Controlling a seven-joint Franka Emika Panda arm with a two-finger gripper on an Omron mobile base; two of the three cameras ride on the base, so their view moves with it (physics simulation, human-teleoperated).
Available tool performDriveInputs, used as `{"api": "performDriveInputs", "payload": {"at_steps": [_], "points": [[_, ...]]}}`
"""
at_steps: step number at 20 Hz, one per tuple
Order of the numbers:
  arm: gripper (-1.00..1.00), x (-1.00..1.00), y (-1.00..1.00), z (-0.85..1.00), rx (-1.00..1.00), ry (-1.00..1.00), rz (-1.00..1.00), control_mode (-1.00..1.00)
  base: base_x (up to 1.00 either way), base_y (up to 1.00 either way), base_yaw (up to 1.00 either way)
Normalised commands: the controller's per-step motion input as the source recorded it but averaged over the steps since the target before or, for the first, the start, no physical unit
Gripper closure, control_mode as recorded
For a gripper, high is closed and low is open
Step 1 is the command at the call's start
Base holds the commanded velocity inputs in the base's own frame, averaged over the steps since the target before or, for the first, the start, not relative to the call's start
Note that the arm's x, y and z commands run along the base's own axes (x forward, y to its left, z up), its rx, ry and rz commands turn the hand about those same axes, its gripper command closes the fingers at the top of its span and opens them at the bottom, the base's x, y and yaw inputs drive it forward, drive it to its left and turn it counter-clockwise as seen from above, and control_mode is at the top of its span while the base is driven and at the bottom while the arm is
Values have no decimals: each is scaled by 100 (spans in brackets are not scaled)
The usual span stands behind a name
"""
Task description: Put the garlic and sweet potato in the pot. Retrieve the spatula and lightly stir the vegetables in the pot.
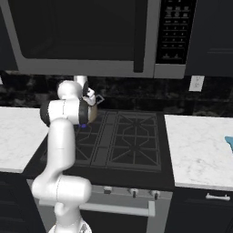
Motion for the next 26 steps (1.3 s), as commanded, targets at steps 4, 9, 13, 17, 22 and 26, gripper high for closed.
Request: {"api": "performDriveInputs", "payload": {"at_steps": [4,9,13,17,22,26], "points": [[100,25,10,-41,-1,1,0,-100,0,0,0],[100,10,9,-23,0,0,0,-100,0,0,0],[100,-17,0,-2,0,0,-1,-100,0,0,0],[100,-22,0,-2,0,0,0,-100,0,0,0],[-100,-15,0,0,0,0,0,-100,0,0,0],[-100,-8,0,0,0,-1,-1,-100,0,0,0]]}}
